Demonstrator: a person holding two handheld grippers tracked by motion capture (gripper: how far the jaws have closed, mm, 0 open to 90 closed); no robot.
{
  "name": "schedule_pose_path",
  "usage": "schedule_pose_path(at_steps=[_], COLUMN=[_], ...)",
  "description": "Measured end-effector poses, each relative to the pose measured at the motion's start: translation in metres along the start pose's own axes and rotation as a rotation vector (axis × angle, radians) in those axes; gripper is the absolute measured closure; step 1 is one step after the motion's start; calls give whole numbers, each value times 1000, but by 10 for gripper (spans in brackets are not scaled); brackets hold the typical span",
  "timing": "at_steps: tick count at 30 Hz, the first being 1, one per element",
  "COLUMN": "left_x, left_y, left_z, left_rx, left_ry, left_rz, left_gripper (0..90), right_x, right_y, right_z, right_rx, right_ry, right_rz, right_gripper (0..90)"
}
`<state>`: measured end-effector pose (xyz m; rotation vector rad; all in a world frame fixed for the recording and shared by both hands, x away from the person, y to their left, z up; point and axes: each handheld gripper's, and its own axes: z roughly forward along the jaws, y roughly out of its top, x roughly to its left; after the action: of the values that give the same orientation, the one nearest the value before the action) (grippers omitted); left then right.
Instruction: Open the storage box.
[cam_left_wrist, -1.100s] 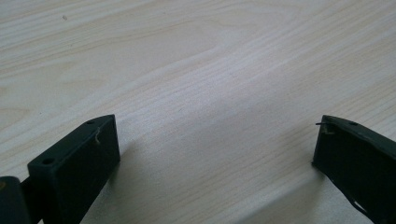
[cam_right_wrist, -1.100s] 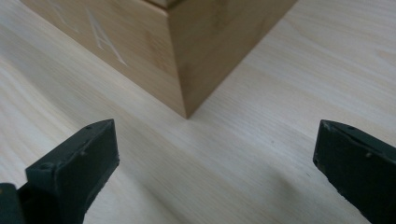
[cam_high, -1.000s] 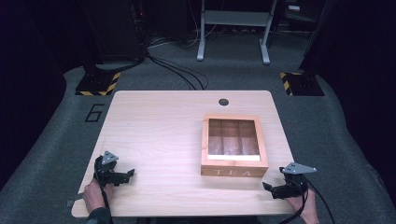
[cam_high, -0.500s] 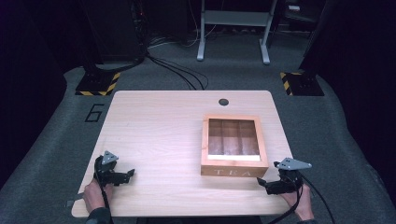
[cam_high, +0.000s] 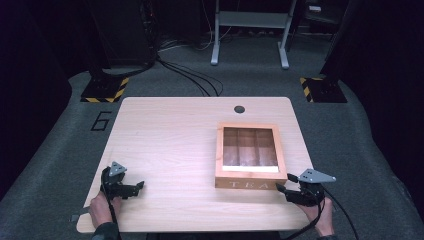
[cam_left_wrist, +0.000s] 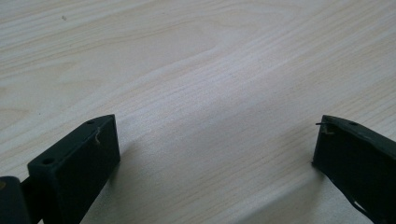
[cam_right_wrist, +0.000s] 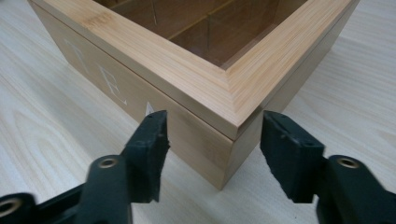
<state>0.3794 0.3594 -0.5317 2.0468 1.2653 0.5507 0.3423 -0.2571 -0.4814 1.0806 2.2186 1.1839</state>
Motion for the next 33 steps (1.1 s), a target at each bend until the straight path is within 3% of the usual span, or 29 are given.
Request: schedule_pose_path(at_steps=[5,9,27,33], left_x=[0,0,0,0], left_y=[0,0,0,0], left_z=[0,0,0,0], left_rx=[1,1,1,1], left_ry=[0,0,0,0], left_rz=[2,2,2,2], left_gripper=[3,3,3,3], right_x=[-1,0,-1,-2], right_y=[-1,-2,-7,-5], right_z=[-1,-2,-7,-7], right_rx=[-15,-20,-101,-105], right_ry=[-18,-30,-7,-22], right_rz=[21,6,62,50], right_gripper=[510,534,606,624])
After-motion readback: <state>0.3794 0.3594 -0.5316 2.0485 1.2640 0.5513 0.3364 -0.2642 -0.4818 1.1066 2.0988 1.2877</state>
